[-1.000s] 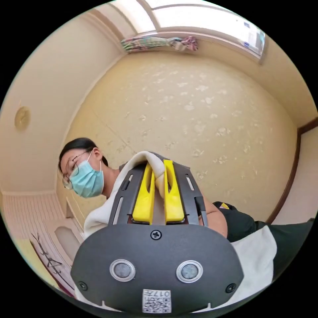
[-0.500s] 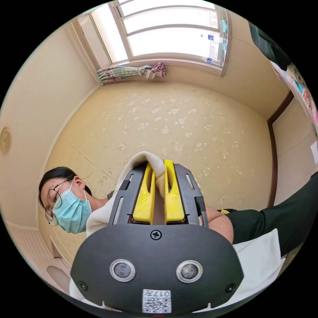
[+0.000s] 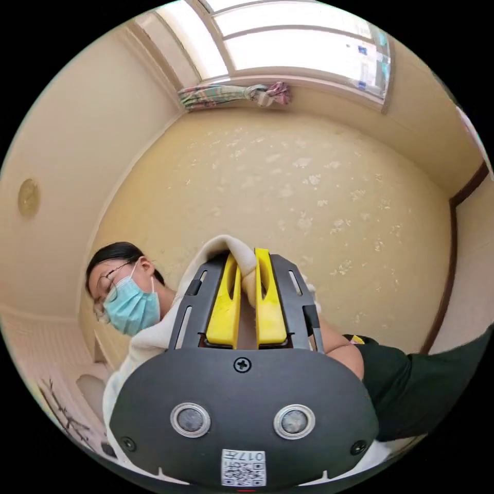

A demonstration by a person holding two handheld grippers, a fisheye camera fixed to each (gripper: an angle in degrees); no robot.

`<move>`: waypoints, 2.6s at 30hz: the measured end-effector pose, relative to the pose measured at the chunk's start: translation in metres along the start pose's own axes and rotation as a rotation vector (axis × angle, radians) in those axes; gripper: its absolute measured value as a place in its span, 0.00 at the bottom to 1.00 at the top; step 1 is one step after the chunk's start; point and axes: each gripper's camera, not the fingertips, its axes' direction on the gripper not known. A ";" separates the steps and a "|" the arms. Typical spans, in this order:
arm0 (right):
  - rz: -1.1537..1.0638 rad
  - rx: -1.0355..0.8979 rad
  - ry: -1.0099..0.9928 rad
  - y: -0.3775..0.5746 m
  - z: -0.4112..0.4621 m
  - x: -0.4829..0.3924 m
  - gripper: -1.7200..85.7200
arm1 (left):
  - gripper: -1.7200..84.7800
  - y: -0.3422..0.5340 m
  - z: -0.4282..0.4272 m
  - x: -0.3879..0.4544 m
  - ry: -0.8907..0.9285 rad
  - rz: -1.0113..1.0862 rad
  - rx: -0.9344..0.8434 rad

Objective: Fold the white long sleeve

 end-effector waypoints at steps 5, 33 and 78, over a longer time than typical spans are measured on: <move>-0.087 0.395 0.404 -0.022 -0.121 -0.079 0.07 | 0.07 0.009 -0.004 -0.005 -0.730 -0.365 -0.317; -0.093 0.749 0.807 -0.205 -0.226 -0.055 0.08 | 0.07 0.032 -0.043 -0.437 -2.002 -0.507 -0.819; 0.563 -0.437 0.527 0.192 0.022 0.293 0.09 | 0.06 0.129 -0.268 -0.139 -1.943 -1.784 -1.124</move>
